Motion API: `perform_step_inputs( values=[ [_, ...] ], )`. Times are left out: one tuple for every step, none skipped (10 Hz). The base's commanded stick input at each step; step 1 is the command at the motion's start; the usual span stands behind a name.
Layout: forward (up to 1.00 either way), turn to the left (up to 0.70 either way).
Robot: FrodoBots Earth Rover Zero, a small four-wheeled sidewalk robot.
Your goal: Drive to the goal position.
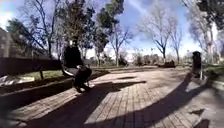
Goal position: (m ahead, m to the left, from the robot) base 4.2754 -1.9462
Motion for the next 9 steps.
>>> perform_step_inputs(
  values=[
    [0.70,0.00],
    [0.70,0.00],
    [0.70,0.00],
    [0.70,0.00],
    [0.70,0.00],
    [0.70,0.00],
    [0.70,-0.09],
    [0.70,-0.24],
    [0.70,-0.35]
  ],
)
